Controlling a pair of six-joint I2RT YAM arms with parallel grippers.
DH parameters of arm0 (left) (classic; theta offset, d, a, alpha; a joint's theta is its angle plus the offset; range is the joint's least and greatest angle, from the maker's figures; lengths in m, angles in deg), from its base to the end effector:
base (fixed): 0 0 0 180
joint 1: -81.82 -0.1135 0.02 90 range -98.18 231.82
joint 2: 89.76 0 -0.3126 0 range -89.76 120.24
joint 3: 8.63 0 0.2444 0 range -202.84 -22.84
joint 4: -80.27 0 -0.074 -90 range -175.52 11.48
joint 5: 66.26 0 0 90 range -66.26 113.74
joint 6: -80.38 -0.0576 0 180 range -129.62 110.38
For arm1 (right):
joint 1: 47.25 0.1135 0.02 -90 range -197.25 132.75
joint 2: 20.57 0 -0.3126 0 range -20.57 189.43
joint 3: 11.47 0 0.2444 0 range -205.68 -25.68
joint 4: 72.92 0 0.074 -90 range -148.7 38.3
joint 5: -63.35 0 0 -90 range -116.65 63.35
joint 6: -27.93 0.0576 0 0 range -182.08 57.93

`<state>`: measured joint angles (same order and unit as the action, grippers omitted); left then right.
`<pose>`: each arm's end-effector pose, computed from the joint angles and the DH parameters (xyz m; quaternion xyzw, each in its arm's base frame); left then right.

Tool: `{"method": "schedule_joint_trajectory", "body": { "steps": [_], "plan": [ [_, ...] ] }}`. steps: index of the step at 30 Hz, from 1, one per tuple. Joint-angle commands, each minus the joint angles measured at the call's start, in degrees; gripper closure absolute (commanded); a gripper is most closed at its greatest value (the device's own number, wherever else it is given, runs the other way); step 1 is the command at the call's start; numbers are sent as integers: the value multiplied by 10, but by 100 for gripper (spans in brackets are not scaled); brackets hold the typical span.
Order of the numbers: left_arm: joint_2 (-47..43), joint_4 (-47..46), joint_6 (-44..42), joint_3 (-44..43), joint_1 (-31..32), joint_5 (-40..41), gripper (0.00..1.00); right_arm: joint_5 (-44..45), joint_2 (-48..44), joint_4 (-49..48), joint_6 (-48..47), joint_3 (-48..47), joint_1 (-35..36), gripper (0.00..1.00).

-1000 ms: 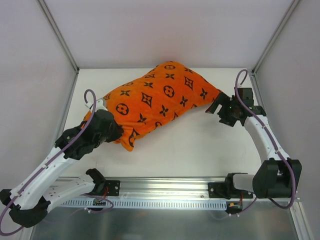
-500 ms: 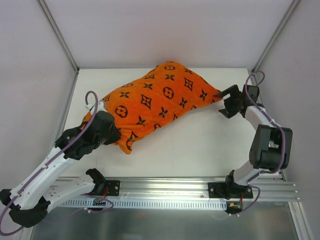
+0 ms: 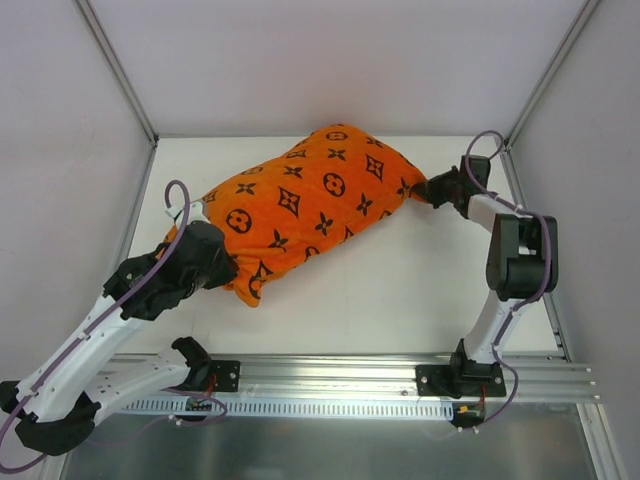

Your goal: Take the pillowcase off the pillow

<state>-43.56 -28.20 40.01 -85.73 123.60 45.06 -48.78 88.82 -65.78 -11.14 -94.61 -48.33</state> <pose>0.0962 -0.0578 0.3815 -0.1382 0.8856 -0.1764 0.4069 0.4496 0.0132 0.2302 0.2971 0.8165 0.3494 0.3508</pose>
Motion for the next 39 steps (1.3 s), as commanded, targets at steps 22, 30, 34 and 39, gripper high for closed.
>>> {"method": "schedule_joint_trajectory", "body": {
  "steps": [22, 30, 34, 39],
  "plan": [
    [22, 31, -119, -162, -10, 117, 100, -29, -373, 97, -118, 157, -40, 12],
    [20, 31, -111, -147, -10, 121, 100, -15, -239, 0, 49, 165, -23, 4],
    [19, 31, -110, -140, -10, 119, 100, -1, -177, -30, 110, 144, -19, 4],
    [12, 31, -110, -139, -10, 120, 100, 11, -103, -28, 183, 117, -1, 4]
  ]
}}
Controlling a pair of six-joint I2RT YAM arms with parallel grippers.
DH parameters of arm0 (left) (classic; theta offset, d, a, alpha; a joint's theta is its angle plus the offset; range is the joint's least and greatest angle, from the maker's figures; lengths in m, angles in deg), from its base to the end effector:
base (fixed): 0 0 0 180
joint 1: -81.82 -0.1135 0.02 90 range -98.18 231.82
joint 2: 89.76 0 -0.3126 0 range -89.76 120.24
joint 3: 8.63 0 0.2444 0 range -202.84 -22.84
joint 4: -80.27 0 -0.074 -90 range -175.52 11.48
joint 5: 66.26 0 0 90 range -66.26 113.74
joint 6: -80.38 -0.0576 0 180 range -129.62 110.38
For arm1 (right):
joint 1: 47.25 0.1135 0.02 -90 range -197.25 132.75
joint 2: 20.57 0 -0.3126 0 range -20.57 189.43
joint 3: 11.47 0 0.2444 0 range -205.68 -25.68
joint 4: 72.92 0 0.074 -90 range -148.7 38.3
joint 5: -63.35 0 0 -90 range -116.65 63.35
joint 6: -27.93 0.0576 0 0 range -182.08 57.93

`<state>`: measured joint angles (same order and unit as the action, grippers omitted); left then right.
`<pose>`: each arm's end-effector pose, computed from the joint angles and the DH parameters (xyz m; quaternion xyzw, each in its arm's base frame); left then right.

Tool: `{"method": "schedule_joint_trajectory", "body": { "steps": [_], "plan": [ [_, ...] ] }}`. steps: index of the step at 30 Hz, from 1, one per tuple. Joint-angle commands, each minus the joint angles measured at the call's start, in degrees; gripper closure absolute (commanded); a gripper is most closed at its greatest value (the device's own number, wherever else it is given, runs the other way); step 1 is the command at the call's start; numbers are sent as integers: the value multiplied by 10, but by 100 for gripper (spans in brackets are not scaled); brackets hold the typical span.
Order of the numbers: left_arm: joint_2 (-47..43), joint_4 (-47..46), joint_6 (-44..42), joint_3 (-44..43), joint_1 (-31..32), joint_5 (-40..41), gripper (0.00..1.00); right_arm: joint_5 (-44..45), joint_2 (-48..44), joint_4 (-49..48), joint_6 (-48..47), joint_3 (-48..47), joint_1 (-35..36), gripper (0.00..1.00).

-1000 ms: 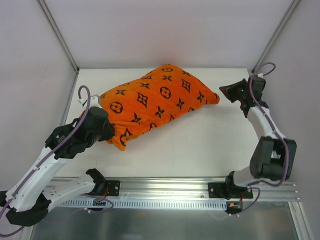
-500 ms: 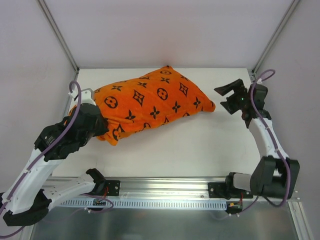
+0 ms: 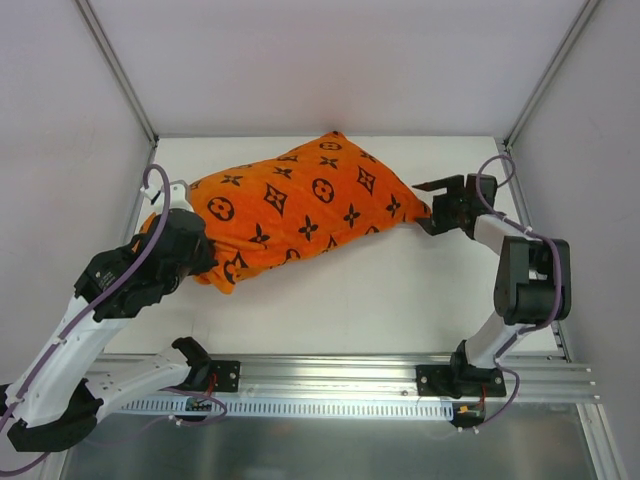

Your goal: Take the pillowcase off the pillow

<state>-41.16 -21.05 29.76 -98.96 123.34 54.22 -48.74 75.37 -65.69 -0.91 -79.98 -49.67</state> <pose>0.0901 -0.0408 0.4363 -0.1013 0.8653 -0.1006 0.4805 0.3746 0.0058 0.2394 0.3823 0.7857 0.3714 0.3140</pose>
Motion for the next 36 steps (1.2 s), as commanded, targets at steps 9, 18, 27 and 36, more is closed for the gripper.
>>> {"method": "schedule_joint_trajectory", "body": {
  "steps": [9, 18, 27, 36],
  "plan": [
    [-26, -36, -5, -2, -7, 22, 100, 8, 140, -114, 183, -74, 58, 2],
    [-23, -32, -10, -4, -8, 26, 100, 41, -3, -65, 84, -42, 47, 99],
    [-10, -23, -73, -124, -10, 88, 100, 87, -267, 187, -151, -101, -21, 99],
    [-52, -23, -76, -213, -10, 93, 100, 178, -521, 467, -326, -178, -24, 99]
  ]
}}
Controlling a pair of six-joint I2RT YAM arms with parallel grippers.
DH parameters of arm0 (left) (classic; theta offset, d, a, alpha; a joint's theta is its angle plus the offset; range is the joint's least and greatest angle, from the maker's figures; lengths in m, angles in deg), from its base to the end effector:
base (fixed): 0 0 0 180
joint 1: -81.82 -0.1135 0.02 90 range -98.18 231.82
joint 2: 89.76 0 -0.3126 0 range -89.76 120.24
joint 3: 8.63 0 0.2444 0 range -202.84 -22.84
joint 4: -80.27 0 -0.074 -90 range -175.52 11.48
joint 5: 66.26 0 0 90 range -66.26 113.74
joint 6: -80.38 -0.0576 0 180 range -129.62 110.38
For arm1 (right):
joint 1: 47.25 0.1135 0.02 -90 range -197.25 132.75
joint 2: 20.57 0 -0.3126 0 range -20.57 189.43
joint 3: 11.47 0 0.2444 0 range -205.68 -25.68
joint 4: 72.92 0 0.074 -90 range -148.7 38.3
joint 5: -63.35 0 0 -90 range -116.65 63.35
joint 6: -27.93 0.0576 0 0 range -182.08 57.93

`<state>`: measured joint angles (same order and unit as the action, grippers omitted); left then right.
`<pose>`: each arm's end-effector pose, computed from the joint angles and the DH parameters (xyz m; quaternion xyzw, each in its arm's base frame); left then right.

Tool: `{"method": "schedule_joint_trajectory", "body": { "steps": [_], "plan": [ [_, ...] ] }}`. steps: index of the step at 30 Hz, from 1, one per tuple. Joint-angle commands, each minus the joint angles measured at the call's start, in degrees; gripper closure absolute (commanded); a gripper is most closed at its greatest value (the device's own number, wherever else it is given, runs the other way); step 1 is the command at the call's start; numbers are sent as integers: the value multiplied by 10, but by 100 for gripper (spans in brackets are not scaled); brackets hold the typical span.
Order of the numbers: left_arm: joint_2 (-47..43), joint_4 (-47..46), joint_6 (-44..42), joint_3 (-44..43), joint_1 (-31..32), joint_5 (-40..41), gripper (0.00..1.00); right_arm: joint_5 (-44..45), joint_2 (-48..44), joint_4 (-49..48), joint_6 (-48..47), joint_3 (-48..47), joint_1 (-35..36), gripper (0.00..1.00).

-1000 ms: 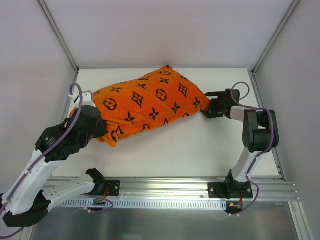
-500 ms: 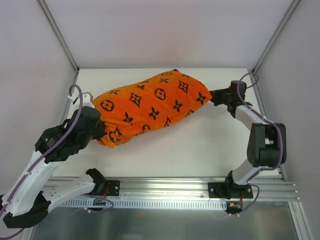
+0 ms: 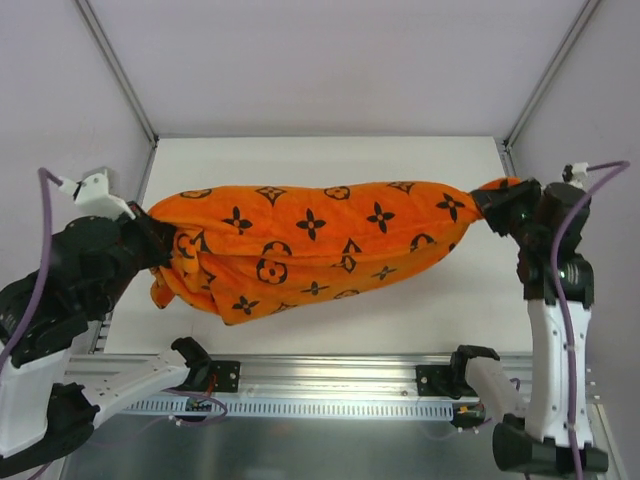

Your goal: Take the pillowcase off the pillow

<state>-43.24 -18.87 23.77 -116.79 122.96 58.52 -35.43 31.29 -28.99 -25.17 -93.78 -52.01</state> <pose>0.0484 0.0014 0.5155 -0.1201 0.7879 -0.1407 0.5874 0.1651 -0.0049 0.4527 0.2341 0.7486 0.2287 0.5767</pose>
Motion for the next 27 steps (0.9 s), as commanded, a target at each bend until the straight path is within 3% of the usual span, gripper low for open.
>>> {"method": "schedule_joint_trajectory", "body": {
  "steps": [1, 7, 13, 17, 23, 27],
  "plan": [
    [-44, -41, -15, -35, -6, 49, 100, 67, -97, 121, -107, -57, -1, 99],
    [-37, -27, -11, -33, -5, 56, 100, 126, -145, 228, -149, -115, 0, 99],
    [121, -59, -73, -42, -15, 89, 100, 116, -25, 116, -125, -45, 0, 99],
    [220, -96, -104, -82, -167, -130, 100, 125, 94, 78, -131, -72, 1, 99],
    [373, -116, -119, -99, -258, -247, 100, 112, 195, 81, -157, -106, 0, 99],
    [408, -119, -103, -92, -275, -282, 100, 106, 214, 81, -176, -106, 0, 99]
  ]
}}
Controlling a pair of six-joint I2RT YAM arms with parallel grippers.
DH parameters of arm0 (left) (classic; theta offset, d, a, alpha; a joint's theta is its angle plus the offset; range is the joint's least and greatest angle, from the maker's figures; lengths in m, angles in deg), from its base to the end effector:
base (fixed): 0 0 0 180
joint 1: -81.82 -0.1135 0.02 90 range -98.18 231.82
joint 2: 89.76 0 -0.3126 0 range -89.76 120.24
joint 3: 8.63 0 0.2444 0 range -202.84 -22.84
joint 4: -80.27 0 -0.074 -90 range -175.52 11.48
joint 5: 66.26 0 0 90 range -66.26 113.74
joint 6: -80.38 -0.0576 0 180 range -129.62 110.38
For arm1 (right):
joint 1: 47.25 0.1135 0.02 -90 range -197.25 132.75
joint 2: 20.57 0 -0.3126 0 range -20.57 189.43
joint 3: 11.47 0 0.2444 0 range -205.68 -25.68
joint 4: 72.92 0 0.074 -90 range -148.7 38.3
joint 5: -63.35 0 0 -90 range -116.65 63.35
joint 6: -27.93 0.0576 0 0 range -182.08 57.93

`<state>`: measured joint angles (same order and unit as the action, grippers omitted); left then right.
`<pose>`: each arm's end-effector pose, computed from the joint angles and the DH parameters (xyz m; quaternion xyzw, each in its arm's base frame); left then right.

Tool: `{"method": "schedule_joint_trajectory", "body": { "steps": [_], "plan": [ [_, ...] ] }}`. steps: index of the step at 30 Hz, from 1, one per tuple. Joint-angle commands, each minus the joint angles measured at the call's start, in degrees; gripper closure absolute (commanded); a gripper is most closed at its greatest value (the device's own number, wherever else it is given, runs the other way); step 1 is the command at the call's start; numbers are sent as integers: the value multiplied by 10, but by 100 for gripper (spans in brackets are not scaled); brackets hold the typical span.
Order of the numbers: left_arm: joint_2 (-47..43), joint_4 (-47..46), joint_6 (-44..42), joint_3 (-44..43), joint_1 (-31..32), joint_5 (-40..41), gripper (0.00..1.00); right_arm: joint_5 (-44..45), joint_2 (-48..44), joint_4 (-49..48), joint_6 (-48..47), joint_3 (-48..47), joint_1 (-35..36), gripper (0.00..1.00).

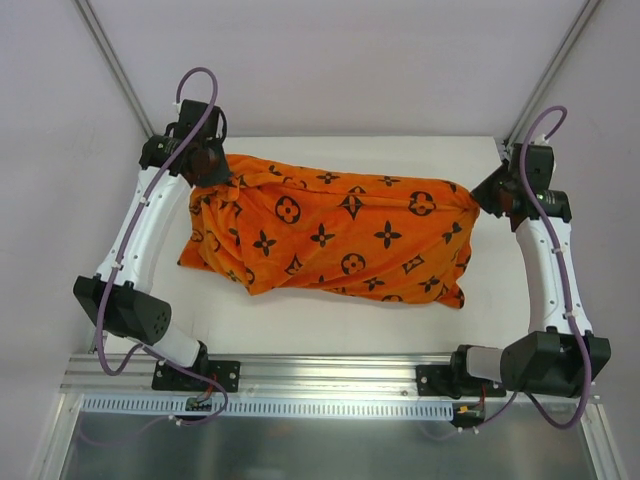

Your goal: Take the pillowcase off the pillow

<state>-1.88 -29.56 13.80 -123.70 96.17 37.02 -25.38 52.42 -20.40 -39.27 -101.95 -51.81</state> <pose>0.3142 -0.0667 0.4489 -0.1180 0.9043 -0.0279 0.4092 0.2684 -0.0227 0.4103 0.2148 0.8607 0.0634 0.4572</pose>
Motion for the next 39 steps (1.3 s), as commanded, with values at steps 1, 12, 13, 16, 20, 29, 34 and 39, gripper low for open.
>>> {"method": "schedule_joint_trajectory", "body": {
  "steps": [1, 12, 13, 16, 20, 29, 34, 39],
  "plan": [
    [-4, -16, -2, -17, -8, -70, 100, 7, 2, -5, -42, -22, -3, 99],
    [-4, -31, -3, 1, -32, -112, 100, -7, 30, 4, -76, -61, -10, 47],
    [-1, -31, -4, -2, -37, -127, 82, -7, 36, 25, -79, -73, -9, 26],
    [1, -31, -14, -5, -43, -132, 3, -22, 16, 18, -88, -80, -2, 10],
    [-21, -31, -29, -18, -50, -121, 1, 35, -28, 19, -110, -64, 19, 3],
    [-105, -55, -23, 146, 14, -160, 3, 91, -97, 28, -124, 20, 96, 2],
    [-115, -127, 5, 223, 37, -213, 4, 88, -106, 27, -114, 52, 140, 2],
    [-100, -147, 6, 216, 40, -235, 5, 100, -105, 44, -114, 57, 184, 2]
  ]
}}
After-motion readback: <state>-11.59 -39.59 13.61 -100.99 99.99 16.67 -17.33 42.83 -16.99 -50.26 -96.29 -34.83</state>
